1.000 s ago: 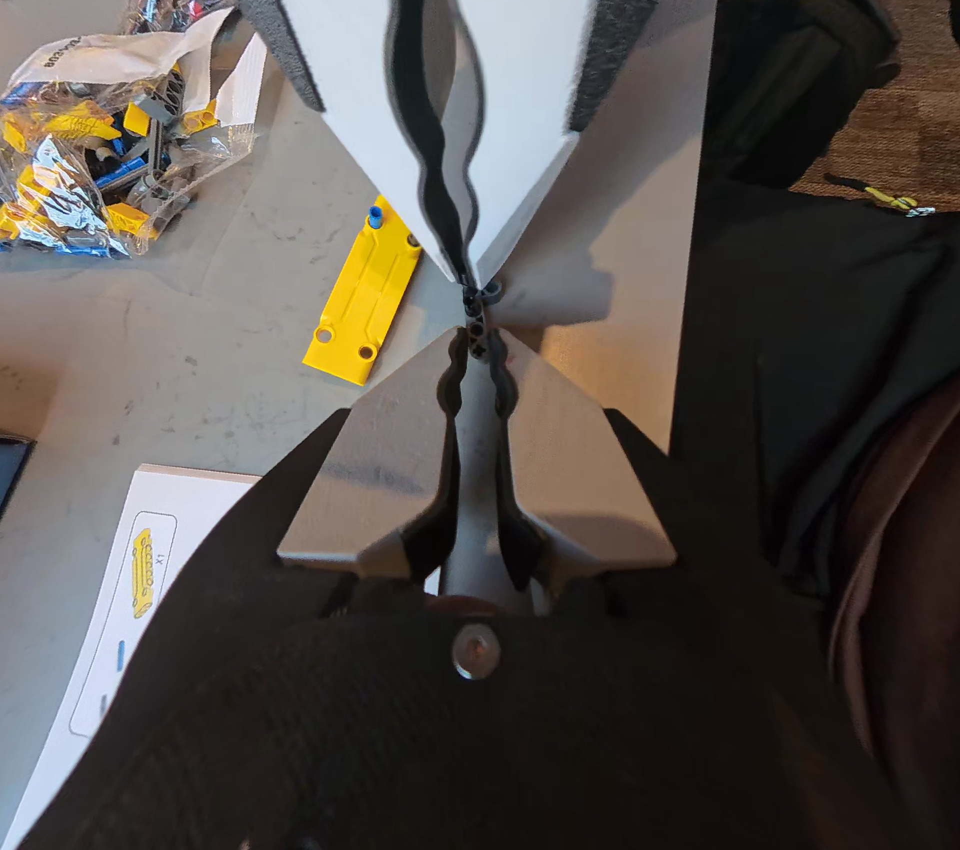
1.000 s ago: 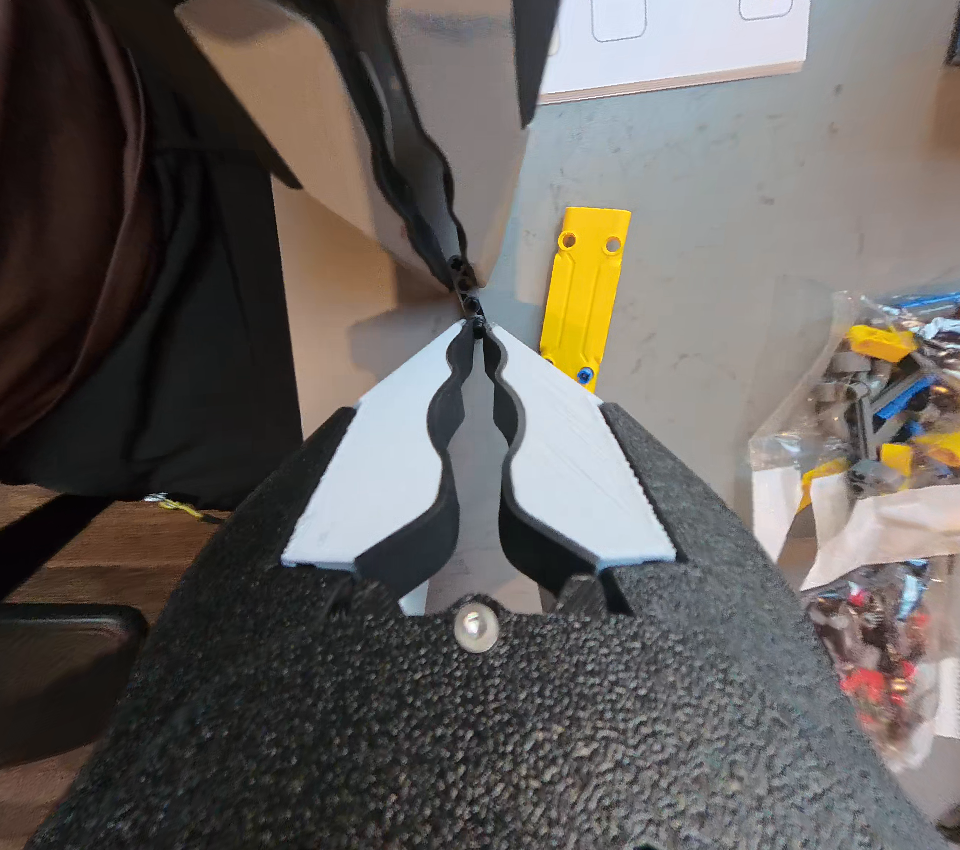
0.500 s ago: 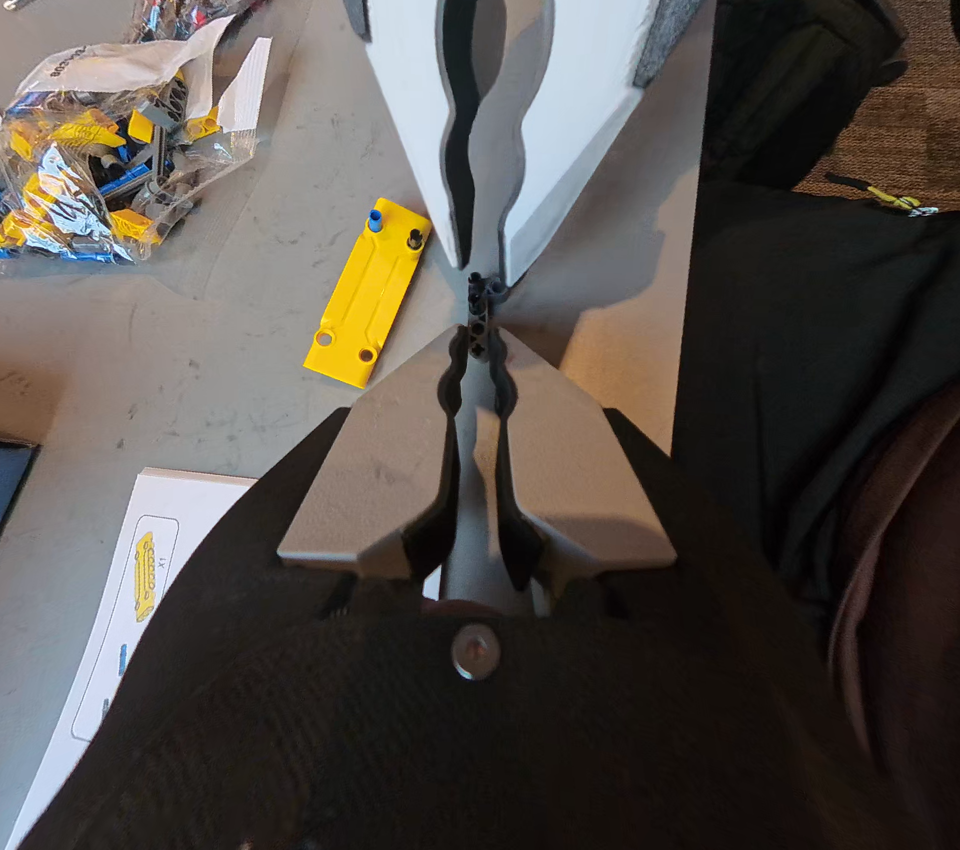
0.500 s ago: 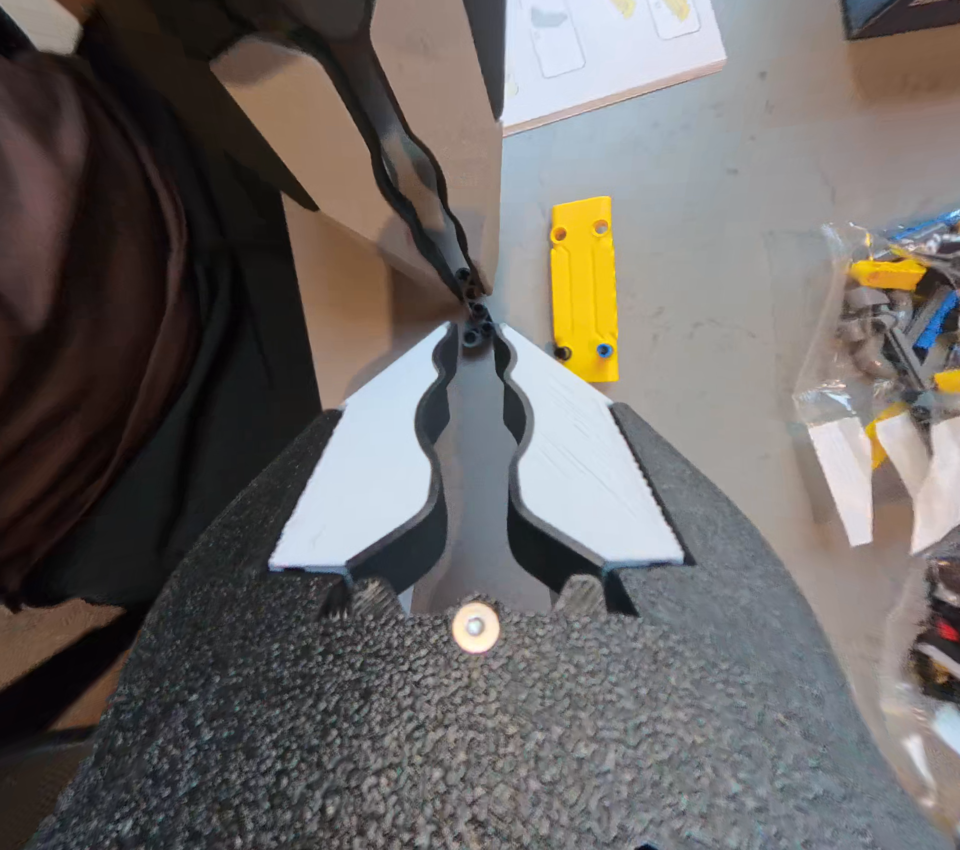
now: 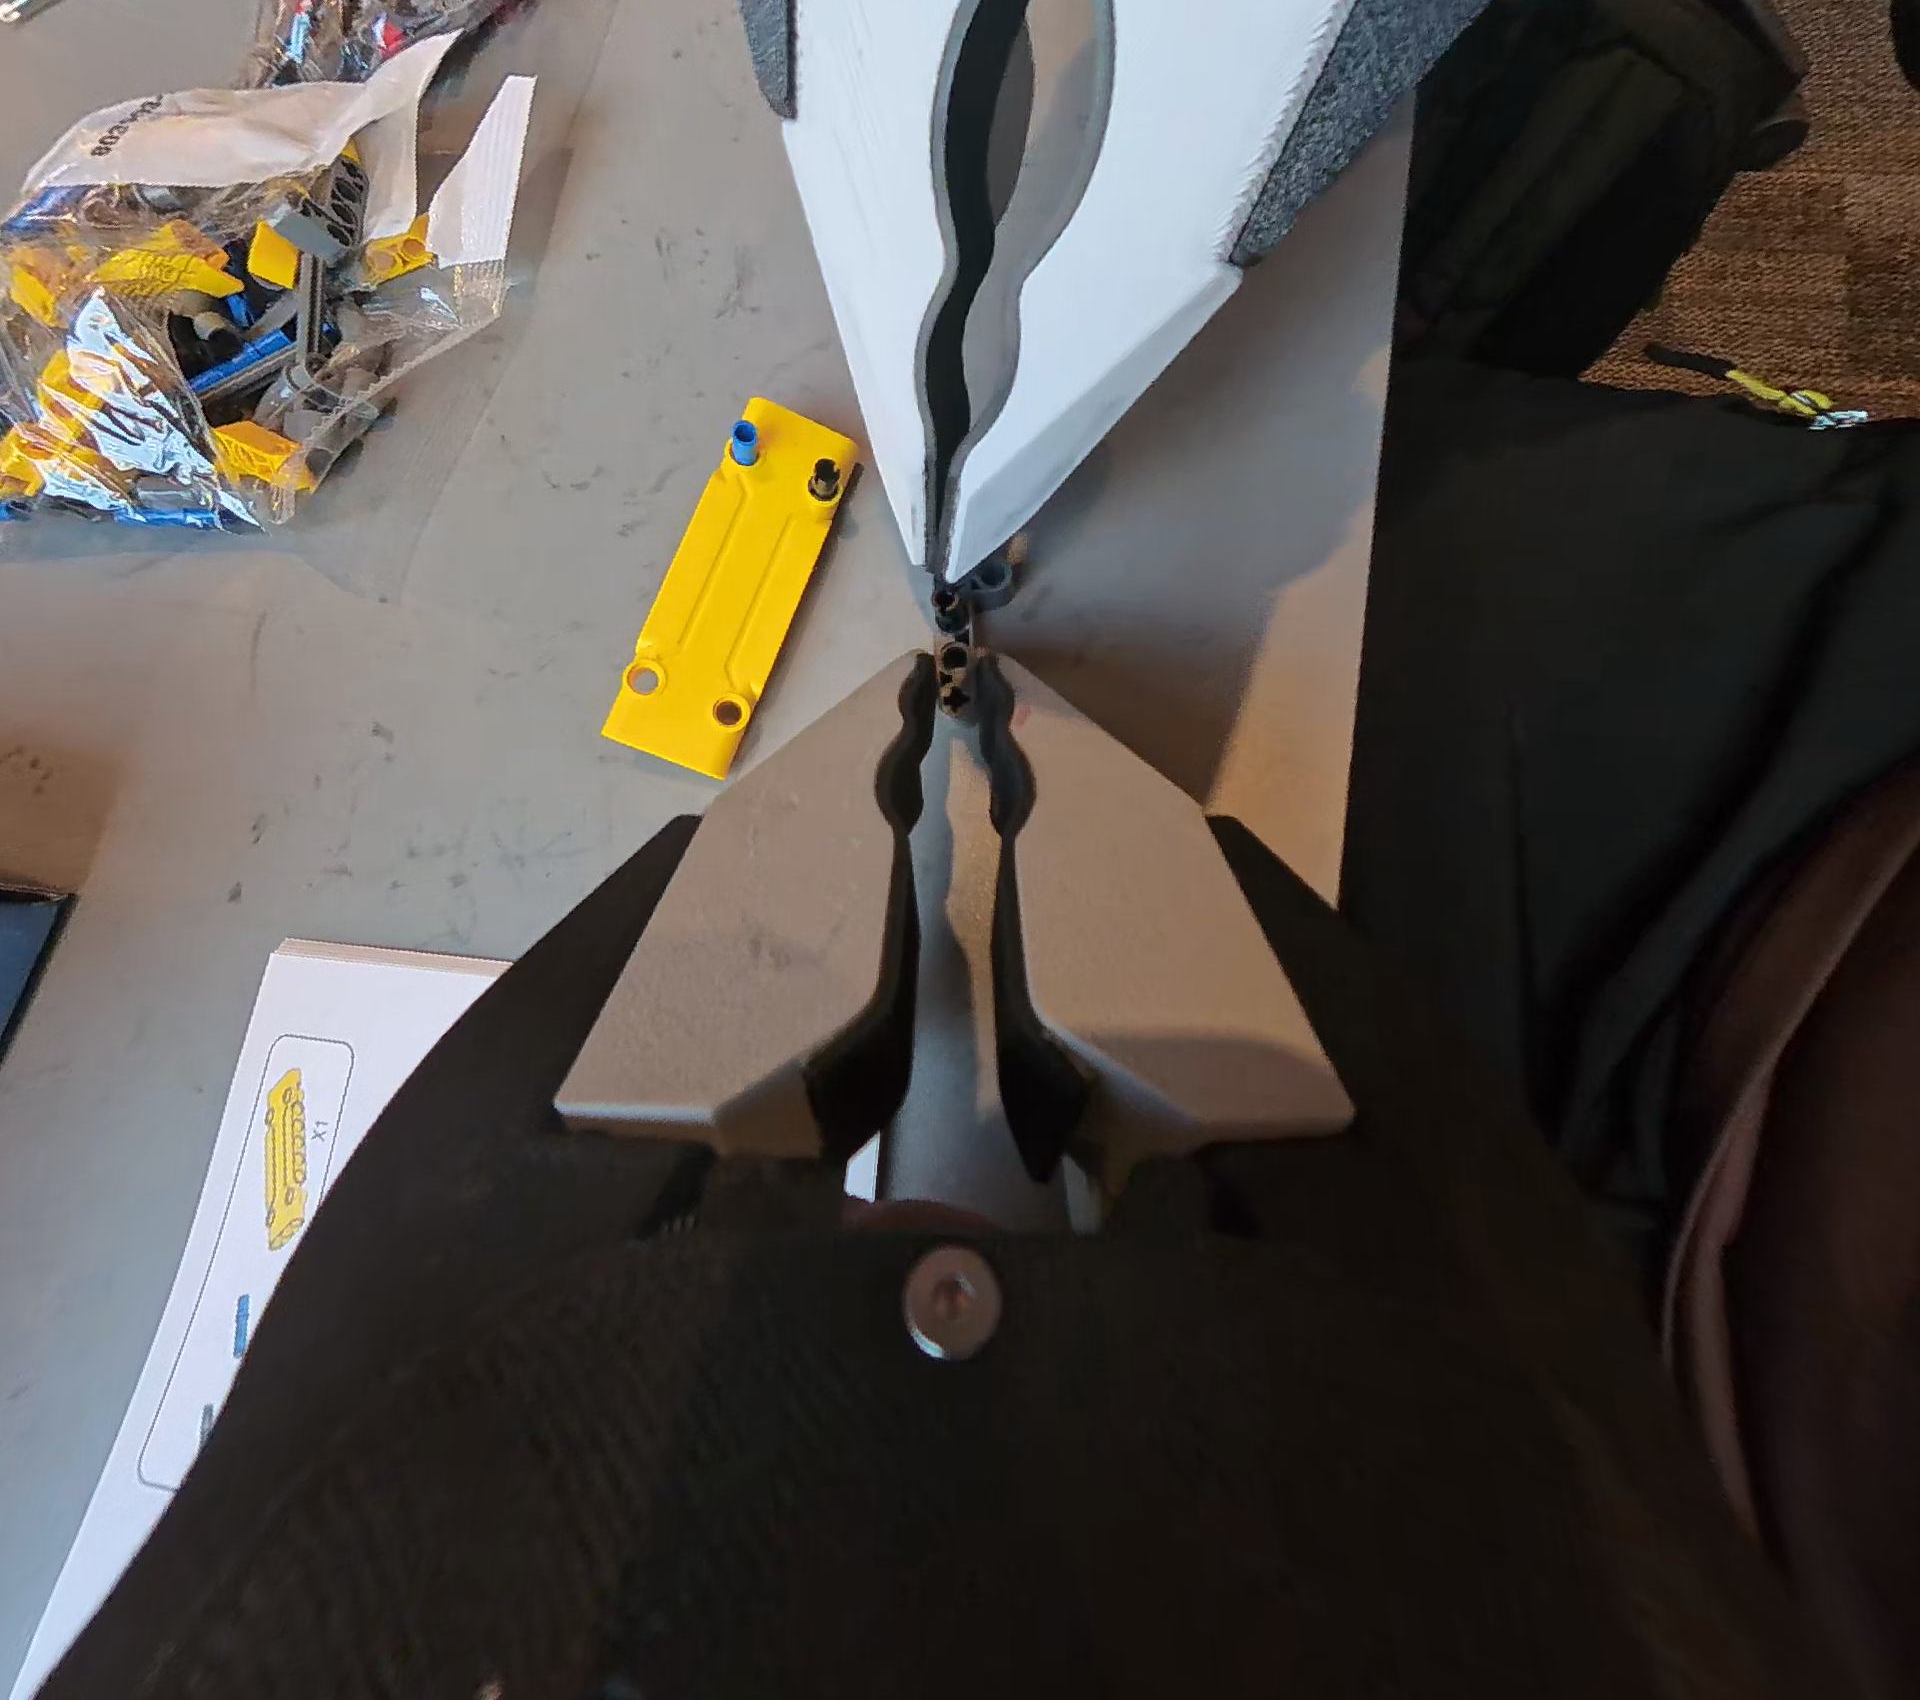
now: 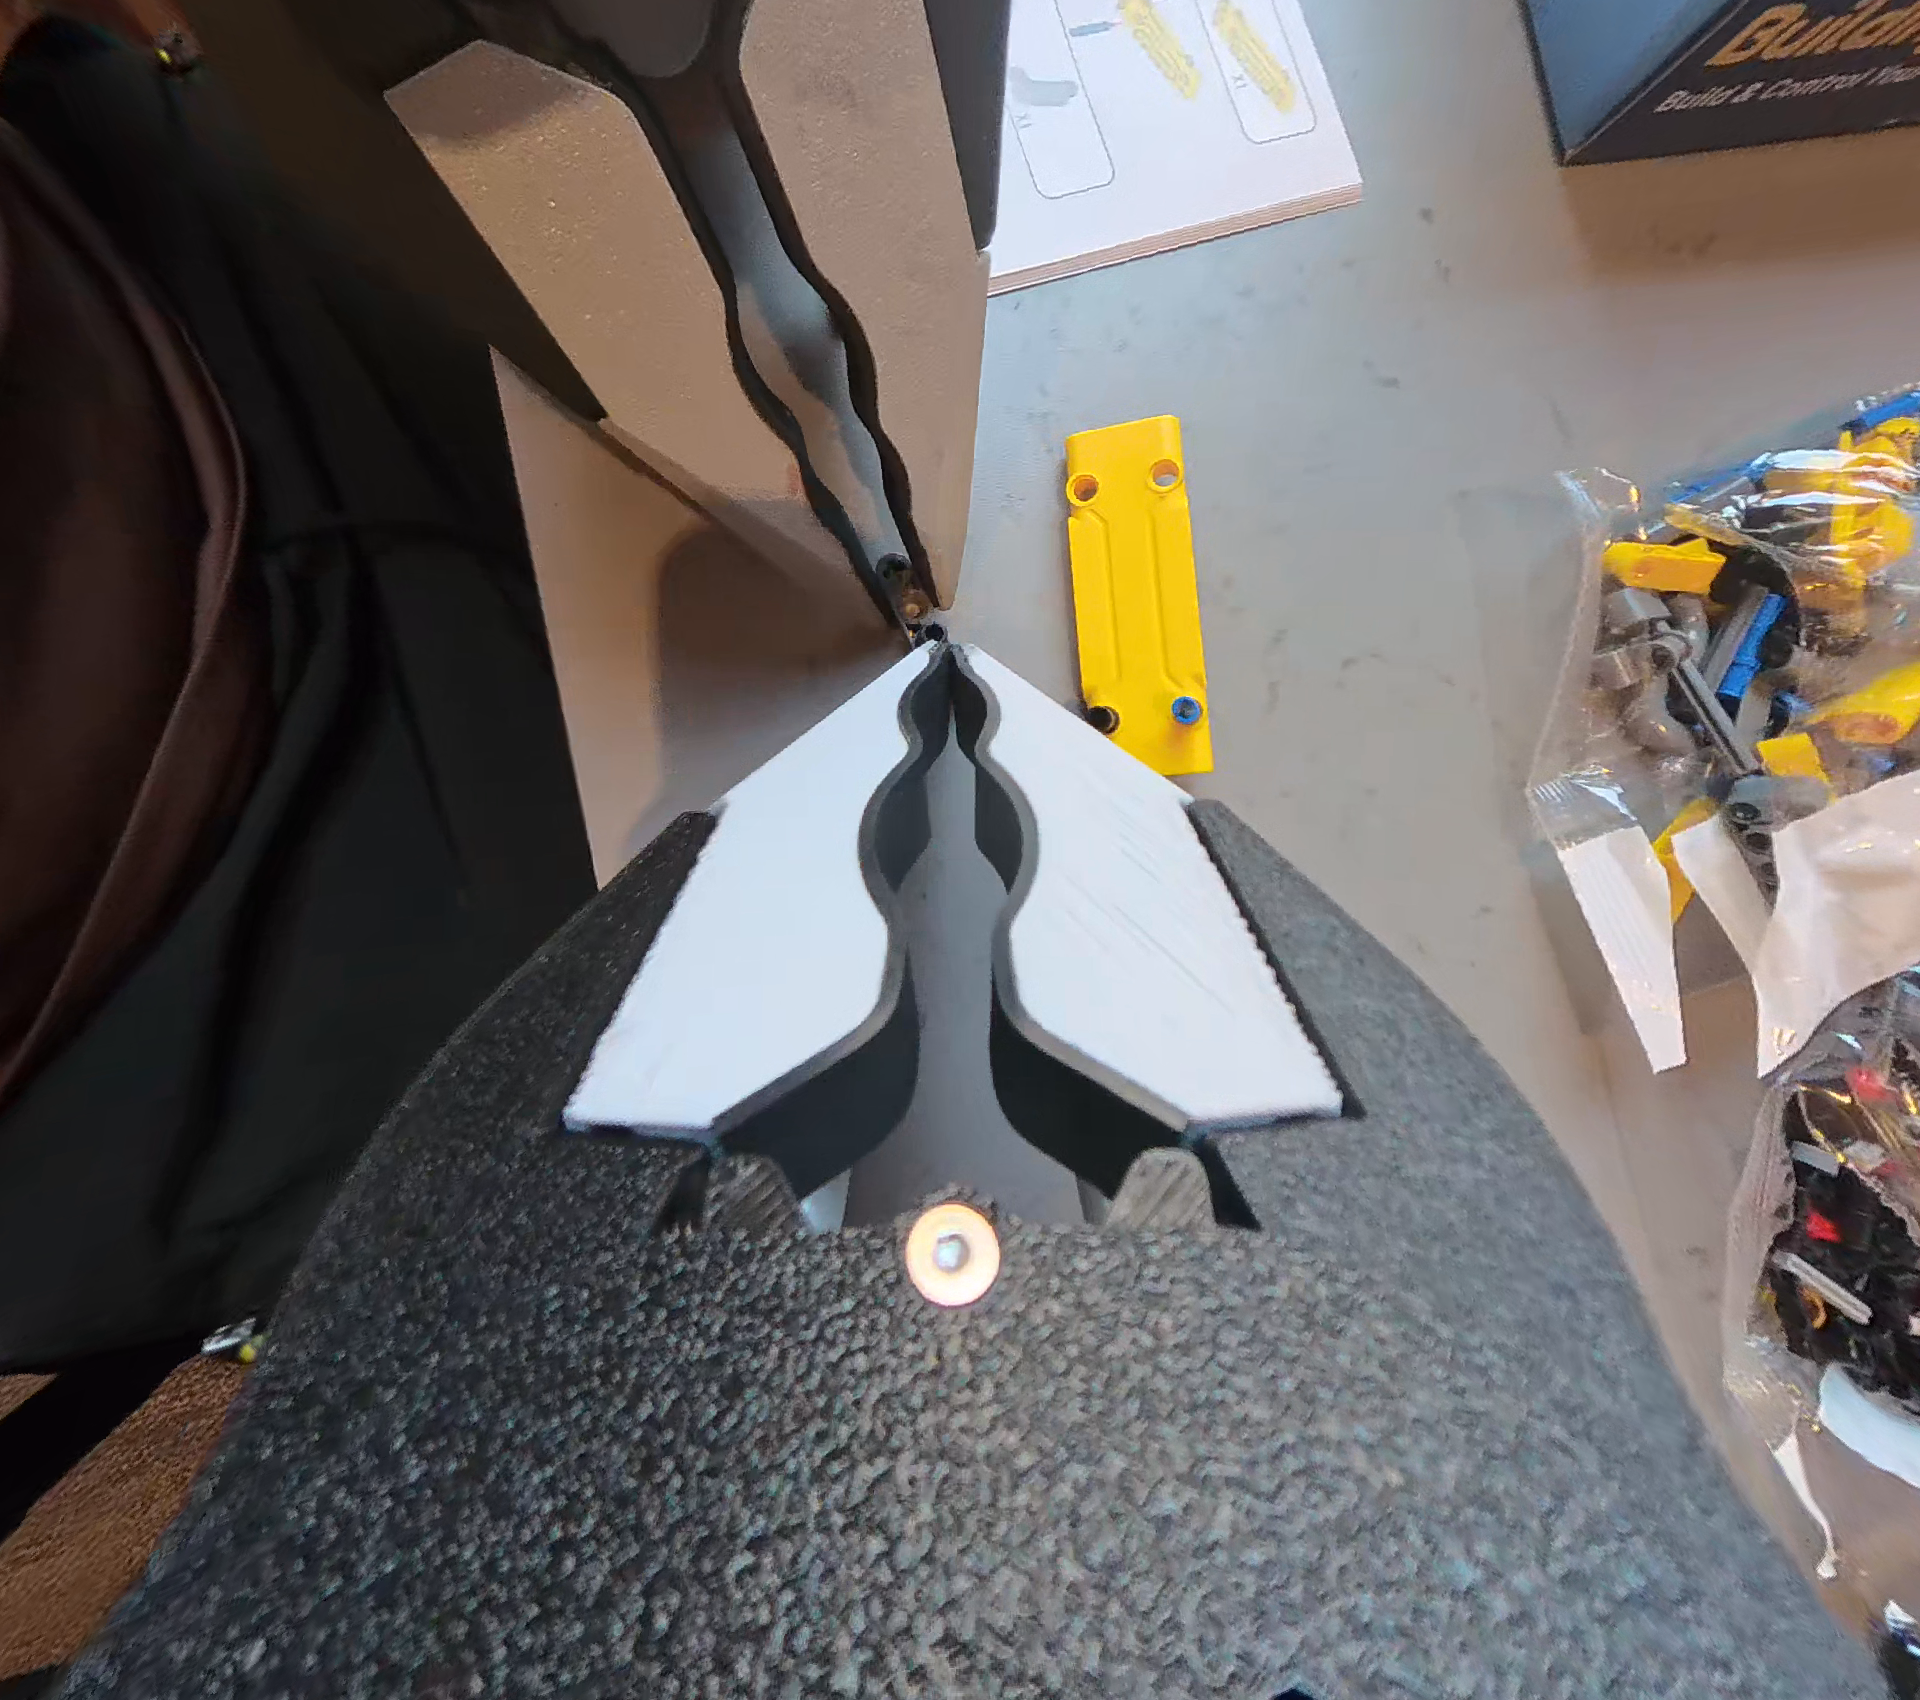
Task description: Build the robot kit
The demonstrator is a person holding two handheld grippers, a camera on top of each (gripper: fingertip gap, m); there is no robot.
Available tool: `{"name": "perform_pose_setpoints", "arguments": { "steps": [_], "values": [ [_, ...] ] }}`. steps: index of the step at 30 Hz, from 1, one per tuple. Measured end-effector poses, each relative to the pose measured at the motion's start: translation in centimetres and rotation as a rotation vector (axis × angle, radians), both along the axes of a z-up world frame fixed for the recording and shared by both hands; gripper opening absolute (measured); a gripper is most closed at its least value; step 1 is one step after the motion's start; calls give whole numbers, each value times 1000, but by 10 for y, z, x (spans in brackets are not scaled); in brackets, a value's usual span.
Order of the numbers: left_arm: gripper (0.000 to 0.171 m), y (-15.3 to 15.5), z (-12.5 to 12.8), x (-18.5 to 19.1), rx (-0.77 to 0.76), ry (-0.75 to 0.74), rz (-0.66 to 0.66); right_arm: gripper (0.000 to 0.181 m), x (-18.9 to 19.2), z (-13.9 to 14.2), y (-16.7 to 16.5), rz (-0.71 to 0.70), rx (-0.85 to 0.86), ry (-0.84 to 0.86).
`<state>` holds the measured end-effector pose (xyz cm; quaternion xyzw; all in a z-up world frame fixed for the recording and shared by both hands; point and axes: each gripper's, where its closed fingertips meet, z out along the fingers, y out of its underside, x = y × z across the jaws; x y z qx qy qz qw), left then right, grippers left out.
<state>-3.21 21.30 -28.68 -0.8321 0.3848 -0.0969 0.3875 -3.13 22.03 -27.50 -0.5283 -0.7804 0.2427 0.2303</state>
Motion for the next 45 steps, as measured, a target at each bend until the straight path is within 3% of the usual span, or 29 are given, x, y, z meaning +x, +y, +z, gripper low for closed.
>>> {"name": "perform_pose_setpoints", "arguments": {
  "steps": [6, 8, 11, 14, 18, 24, 26, 30, 36, 45],
  "values": [
    [5, 1, 1, -1, 13, 11, 10, 2, 0, 4, -1, -117, -53, 99],
    [5, 1, 1, -3, -2, -7, 31, 37, 4, 10, -3, -168, -88, 184],
    [5, -1, 9, 0, -52, -128, 54, 43, 12, 17, -6, -221, -94, 294],
    [5, -4, 17, 6, -143, -293, 60, 46, 19, 14, -6, -209, 97, 283],
    [5, -6, 24, 11, -255, -470, 65, 42, 13, 20, -11, -162, 326, 302],
    [5, -13, 30, 13, -388, -642, 50, 33, 10, 21, -17, -132, 395, 342],
    [5, -13, 30, 12, -406, -662, 52, 13, 10, 25, -15, -132, 431, 362],
    [5, -13, 28, 13, -424, -659, 53, 1, 11, 28, -16, -112, 445, 387],
    [5, -13, 30, 12, -456, -706, 49, 19, 13, 21, -17, -61, 499, 357],
    [5, -16, 31, 16, -453, -705, 24, 0, 8, 29, -20, -75, 443, 394]
  ]
}}
